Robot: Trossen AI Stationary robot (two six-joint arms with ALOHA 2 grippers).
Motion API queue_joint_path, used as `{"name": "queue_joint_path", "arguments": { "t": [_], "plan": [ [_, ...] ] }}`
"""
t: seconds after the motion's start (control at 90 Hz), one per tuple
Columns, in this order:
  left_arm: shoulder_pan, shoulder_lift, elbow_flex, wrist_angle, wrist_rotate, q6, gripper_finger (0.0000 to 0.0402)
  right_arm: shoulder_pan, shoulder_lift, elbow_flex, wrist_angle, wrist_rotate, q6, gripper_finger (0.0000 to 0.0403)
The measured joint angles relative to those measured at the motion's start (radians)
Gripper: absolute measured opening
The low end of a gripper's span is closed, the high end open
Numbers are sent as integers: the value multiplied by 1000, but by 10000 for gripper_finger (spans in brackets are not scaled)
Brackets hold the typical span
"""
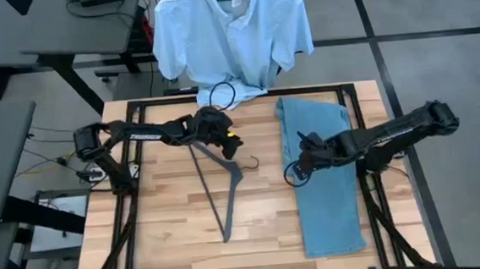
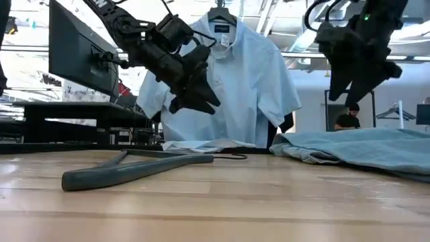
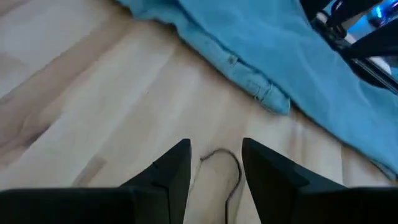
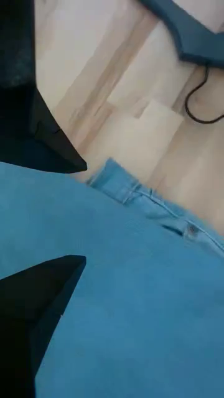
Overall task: Hang clothes
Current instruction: Insert the blue jeans on the grey hanger
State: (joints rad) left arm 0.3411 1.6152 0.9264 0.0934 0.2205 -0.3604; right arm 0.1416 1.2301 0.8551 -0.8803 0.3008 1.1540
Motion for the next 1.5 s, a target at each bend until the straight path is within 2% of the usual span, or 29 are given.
{"name": "queue_joint_path", "arguments": {
  "t": [0.211, 0.356, 0.467, 0.756, 0.9, 1.011, 1.278, 1.389, 1.5],
  "plan": [
    [2, -47, 0, -129, 7, 157, 127, -105, 3, -38, 20, -18, 7, 214],
    [3, -52, 0, -139, 6, 219, 127, -190, 4, -40, 141, -15, 48, 210],
    [2, -52, 0, -137, 6, 228, 127, -223, 53, -39, 198, -36, 47, 204],
    [2, -52, 0, -134, 6, 270, 127, -188, 256, -39, 259, -120, 7, 194],
    [2, -52, 0, -134, 6, 270, 127, -185, 344, -29, 175, -137, -12, 194],
    [2, -52, 0, -137, 5, 276, 127, -182, 363, -3, 103, -148, -42, 194],
    [2, -52, -1, -141, 5, 328, 127, -204, 362, -6, 84, -154, -56, 191],
    [2, -52, -1, -141, 4, 350, 127, -201, 362, -7, 80, -148, -64, 159],
    [2, -52, -1, -141, 4, 372, 127, -206, 362, -8, 73, -146, -87, 85]
  ]
}}
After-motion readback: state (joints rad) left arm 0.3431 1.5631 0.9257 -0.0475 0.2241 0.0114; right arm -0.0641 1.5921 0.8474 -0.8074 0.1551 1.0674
